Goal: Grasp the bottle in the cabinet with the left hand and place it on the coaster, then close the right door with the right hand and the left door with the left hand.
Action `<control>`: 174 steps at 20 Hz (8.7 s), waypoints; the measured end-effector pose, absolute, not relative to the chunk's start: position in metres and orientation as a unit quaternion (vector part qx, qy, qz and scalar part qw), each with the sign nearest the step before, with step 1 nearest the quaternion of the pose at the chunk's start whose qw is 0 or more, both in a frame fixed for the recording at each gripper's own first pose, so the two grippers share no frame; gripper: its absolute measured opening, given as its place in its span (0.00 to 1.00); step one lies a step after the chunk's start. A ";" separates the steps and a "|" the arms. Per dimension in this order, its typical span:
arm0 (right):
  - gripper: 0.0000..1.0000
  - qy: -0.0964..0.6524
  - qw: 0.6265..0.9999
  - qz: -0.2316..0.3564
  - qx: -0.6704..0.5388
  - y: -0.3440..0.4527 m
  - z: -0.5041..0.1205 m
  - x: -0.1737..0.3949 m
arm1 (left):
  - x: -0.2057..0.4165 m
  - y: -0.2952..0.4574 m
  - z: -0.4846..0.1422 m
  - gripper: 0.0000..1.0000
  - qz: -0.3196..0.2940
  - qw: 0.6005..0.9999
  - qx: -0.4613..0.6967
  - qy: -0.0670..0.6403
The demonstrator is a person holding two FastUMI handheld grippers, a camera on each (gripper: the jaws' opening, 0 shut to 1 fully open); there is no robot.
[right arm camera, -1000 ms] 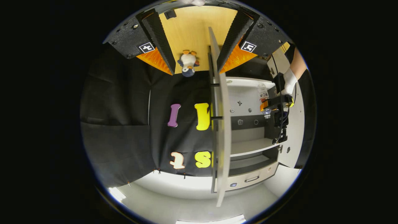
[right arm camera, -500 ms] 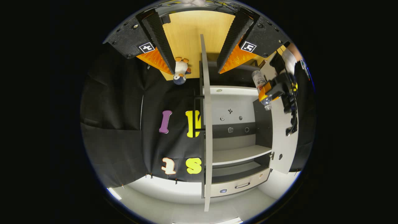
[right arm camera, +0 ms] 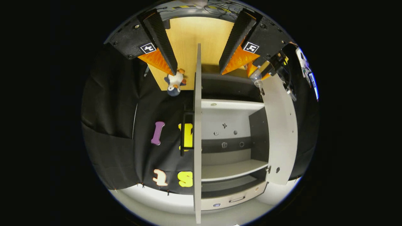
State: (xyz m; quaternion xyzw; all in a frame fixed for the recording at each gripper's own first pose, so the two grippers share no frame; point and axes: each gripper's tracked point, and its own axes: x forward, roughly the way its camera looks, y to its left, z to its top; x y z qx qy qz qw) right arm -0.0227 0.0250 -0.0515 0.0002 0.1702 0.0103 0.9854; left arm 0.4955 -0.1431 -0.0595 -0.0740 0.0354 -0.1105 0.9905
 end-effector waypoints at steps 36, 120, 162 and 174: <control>0.83 0.139 0.990 0.029 0.009 0.016 -0.032 -0.027 | 0.489 -0.154 0.008 0.96 -0.126 0.992 -0.008 0.007; 0.81 0.055 0.970 0.236 0.008 0.096 0.045 0.132 | 0.349 0.018 0.228 0.96 0.157 0.987 0.015 0.020; 0.81 0.103 0.994 0.035 0.010 0.078 -0.002 -0.064 | 0.536 0.225 0.196 0.91 0.102 0.995 0.012 -0.015; 0.81 0.106 0.993 0.059 -0.002 0.083 -0.004 -0.075 | 0.532 0.177 0.196 0.90 0.059 0.998 0.004 -0.013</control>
